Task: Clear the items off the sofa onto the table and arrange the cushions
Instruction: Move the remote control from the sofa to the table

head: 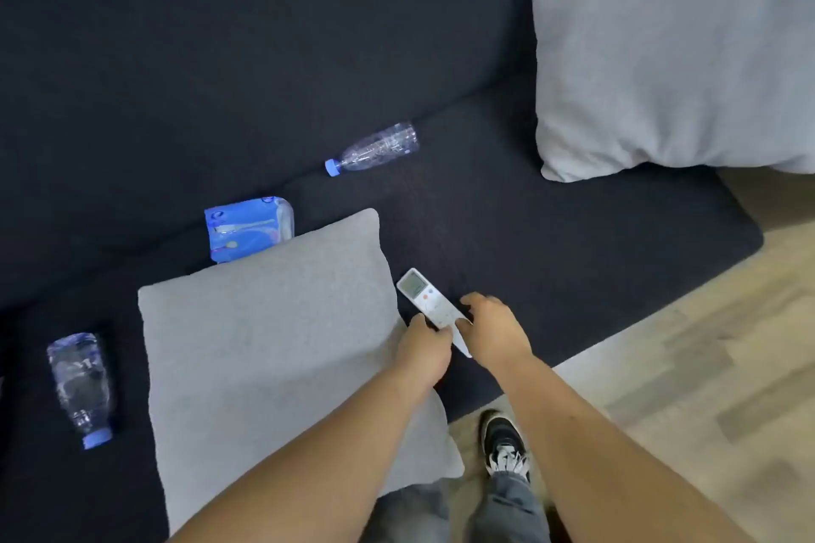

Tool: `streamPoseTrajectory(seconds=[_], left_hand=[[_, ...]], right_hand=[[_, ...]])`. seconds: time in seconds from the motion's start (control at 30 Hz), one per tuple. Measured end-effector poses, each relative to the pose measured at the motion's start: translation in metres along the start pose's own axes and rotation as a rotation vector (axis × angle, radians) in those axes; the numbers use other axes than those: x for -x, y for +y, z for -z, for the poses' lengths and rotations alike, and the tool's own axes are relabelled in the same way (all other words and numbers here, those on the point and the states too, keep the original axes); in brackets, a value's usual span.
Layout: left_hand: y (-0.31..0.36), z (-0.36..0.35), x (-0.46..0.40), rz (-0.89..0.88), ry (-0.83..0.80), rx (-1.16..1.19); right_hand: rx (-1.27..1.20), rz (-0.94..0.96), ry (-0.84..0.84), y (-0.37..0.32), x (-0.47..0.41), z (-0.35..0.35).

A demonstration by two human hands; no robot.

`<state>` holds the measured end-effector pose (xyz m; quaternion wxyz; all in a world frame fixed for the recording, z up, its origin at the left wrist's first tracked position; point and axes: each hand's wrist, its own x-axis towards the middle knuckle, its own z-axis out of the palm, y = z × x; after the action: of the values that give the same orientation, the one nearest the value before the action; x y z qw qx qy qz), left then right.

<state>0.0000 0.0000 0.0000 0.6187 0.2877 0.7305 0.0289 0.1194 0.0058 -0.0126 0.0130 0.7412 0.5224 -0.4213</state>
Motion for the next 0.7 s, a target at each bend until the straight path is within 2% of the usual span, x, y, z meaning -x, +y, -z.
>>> streamPoseTrajectory(seconds=[0.07,0.2,0.33,0.47,0.6,0.7], left_hand=[[0.003,-0.009,-0.009,0.014,0.062,0.041],[0.007,-0.02,-0.015,0.087,0.076,0.226],[0.009,-0.016,-0.023,0.12,0.103,0.294],[0.01,-0.019,-0.018,0.06,-0.014,0.225],[0.027,-0.021,0.007,-0.162,-0.019,0.029],[0.042,-0.033,0.031,-0.32,-0.078,-0.187]], right_hand=[[0.024,-0.043,-0.018,0.004,-0.007,-0.005],[-0.034,-0.102,-0.067,0.01,-0.012,-0.018],[-0.103,-0.136,-0.098,0.002,-0.014,-0.02],[-0.115,-0.174,-0.103,-0.003,-0.003,-0.017],[-0.528,-0.229,0.059,0.007,0.021,0.002],[-0.809,-0.258,0.102,0.026,0.048,0.02]])
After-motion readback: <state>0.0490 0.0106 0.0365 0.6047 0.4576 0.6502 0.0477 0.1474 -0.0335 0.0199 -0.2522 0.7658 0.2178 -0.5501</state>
